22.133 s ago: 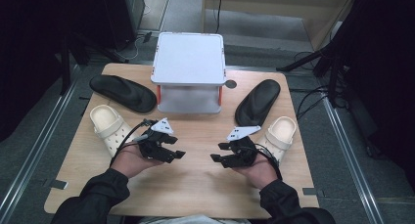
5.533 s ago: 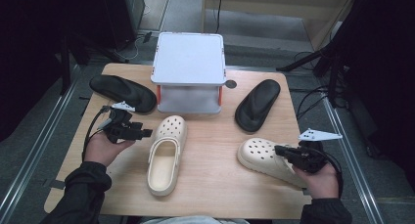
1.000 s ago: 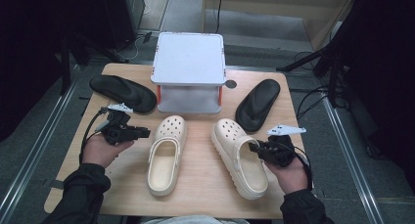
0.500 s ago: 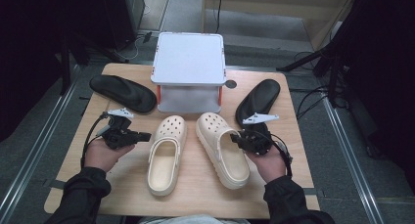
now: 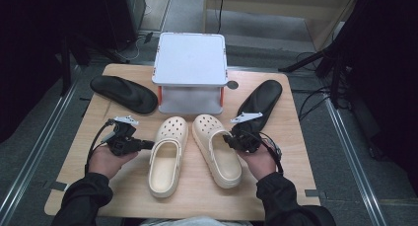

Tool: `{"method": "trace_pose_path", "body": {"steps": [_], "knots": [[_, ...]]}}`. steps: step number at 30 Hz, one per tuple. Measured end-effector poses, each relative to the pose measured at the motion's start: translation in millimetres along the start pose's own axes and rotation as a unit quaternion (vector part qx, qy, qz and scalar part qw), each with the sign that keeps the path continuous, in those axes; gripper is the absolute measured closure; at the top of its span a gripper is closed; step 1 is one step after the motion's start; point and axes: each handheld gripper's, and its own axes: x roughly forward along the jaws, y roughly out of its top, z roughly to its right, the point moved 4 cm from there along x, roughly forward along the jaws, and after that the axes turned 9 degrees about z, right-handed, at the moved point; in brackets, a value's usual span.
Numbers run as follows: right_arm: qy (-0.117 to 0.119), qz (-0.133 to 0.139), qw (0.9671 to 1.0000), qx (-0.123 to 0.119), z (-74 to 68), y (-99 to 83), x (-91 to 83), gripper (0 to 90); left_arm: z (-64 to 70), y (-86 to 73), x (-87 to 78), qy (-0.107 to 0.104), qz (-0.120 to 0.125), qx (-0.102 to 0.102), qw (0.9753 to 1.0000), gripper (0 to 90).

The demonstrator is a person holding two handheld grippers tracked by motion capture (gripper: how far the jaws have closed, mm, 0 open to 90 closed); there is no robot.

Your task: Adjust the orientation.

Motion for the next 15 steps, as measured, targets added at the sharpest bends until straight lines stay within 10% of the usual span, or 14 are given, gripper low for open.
{"method": "trace_pose_path", "body": {"steps": [15], "knots": [[0.017,-0.004,0.9995,-0.027,-16.8,-0.3,9.0,74.5,6.1,-1.6,2.2,-0.012,0.002,-0.015,0.9998,90.0]]}}
